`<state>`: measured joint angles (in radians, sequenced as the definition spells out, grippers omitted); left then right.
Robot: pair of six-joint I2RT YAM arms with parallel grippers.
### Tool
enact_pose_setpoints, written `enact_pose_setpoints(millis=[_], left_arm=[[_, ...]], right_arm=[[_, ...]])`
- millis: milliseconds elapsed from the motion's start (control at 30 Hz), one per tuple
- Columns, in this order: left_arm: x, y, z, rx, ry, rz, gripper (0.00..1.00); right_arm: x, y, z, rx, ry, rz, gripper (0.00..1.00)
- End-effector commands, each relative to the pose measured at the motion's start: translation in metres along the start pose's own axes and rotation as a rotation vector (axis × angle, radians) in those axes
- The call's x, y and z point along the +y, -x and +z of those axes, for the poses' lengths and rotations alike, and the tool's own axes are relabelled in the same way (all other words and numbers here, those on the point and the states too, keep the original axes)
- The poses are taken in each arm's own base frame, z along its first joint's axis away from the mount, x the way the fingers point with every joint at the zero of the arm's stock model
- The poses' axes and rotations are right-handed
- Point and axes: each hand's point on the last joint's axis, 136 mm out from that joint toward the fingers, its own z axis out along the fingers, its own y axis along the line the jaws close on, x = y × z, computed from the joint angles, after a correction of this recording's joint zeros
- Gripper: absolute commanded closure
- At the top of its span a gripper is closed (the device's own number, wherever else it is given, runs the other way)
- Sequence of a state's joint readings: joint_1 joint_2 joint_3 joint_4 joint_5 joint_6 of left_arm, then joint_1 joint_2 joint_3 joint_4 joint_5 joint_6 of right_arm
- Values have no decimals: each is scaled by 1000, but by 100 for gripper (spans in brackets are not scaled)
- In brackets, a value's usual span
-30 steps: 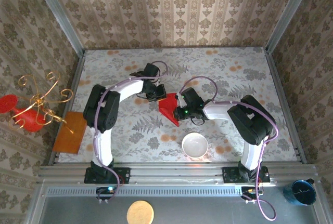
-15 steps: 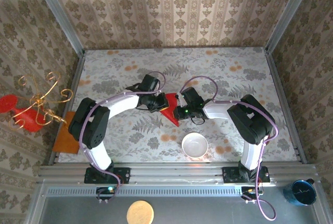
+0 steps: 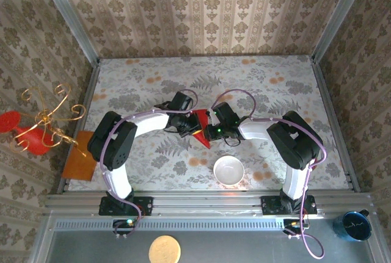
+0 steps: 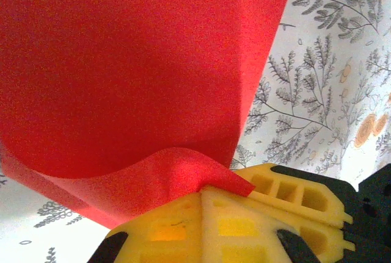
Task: Fold a paper plane with a square sheet of paper (pick it up from the middle)
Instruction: Third fold the triangle at the center of the table.
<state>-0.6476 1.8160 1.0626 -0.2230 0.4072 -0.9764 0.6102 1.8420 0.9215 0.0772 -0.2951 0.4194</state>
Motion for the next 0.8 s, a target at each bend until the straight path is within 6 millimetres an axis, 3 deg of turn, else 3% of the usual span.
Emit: enact_pose_setpoints(millis=[0,767], left_arm=[[13,-7,3,9,47,-40,97],[42,-14,9,-7,125,-85,97]], right_arm=[[-17,-22,8,84,-56,37,100],[-20,-24,10,91,-68,45,100]])
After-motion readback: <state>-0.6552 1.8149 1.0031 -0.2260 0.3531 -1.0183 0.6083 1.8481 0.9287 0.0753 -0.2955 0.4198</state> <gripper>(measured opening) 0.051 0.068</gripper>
